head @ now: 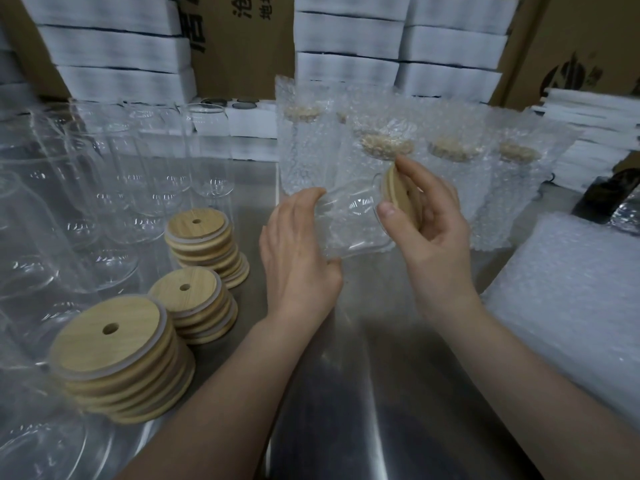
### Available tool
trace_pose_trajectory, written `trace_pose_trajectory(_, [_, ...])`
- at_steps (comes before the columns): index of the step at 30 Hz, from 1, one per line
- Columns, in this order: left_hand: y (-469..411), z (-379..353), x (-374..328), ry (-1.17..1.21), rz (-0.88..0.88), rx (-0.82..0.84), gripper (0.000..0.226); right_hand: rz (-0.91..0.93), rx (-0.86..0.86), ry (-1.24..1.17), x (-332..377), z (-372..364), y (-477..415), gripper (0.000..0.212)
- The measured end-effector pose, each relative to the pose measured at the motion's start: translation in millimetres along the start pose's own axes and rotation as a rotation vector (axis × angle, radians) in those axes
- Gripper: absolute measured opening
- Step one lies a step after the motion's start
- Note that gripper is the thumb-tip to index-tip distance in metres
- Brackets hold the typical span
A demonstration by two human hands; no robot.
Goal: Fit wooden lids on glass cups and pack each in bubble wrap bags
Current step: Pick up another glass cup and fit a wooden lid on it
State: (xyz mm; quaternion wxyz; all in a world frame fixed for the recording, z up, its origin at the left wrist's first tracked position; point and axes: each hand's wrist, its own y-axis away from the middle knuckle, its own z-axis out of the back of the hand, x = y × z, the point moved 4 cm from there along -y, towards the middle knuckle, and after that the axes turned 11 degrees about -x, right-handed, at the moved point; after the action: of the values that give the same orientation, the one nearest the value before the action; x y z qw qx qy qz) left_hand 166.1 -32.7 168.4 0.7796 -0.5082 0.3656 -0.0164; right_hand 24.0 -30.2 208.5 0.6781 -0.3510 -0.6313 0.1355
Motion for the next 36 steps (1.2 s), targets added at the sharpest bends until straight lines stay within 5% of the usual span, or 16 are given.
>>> trace_pose_trajectory(10, [0, 0, 0, -0.03, -0.007, 0.006, 0.082, 0.129, 0.083, 0.089, 6, -3, 5, 0.042])
trace_pose_trajectory(36, [0, 4, -5, -0.053, -0.039, 0.008, 0.081, 0.015, 0.116, 0.04, -9, -9, 8, 0.034])
